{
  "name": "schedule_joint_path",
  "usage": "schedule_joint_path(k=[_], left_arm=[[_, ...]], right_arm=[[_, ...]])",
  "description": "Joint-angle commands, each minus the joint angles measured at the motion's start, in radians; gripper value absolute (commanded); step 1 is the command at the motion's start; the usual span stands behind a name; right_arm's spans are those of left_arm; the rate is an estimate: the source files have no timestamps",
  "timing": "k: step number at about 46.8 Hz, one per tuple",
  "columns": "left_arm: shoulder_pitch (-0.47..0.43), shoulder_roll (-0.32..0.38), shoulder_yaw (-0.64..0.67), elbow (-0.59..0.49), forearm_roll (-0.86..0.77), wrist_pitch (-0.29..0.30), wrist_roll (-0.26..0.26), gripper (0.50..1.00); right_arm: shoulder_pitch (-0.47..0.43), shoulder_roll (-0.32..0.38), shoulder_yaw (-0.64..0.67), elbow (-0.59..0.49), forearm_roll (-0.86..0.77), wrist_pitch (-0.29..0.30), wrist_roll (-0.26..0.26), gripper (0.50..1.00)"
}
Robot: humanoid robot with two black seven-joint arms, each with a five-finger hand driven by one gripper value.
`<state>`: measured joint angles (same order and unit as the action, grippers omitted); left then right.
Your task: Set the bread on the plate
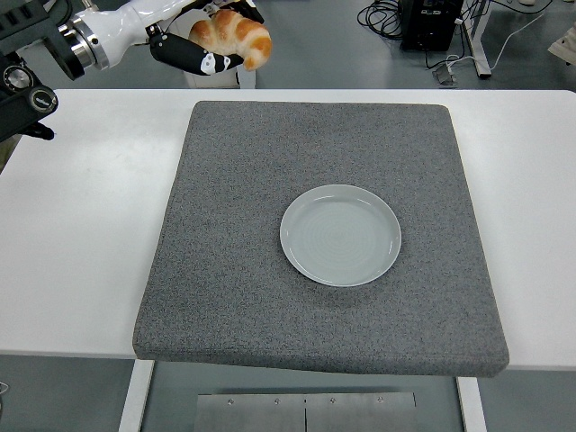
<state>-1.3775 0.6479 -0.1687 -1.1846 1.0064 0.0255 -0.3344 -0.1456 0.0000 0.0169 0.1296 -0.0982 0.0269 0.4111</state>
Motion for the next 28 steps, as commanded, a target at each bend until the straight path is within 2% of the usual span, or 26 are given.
schedule_joint_path(k=[1,13,28], left_arm=[[-0.008,-0.008,0.003,-0.001,0.001,-0.013,-0.006,0.5],[-0.037,-0.066,0.014,-0.02,0.012,-0.018,-0.012,0.5],[-0.043,-0.181,0.014,-0.023,0.021,-0.015,-0.011,0.5]], right_arm=[[0.0,0.0,0.0,-0.001,0.0,-0.001,0.0,1.0],[0.001,0.0,0.0,-0.001,0.0,-0.001,0.0,1.0],[0.001,0.0,0.0,-0.001,0.0,-0.001,0.0,1.0]])
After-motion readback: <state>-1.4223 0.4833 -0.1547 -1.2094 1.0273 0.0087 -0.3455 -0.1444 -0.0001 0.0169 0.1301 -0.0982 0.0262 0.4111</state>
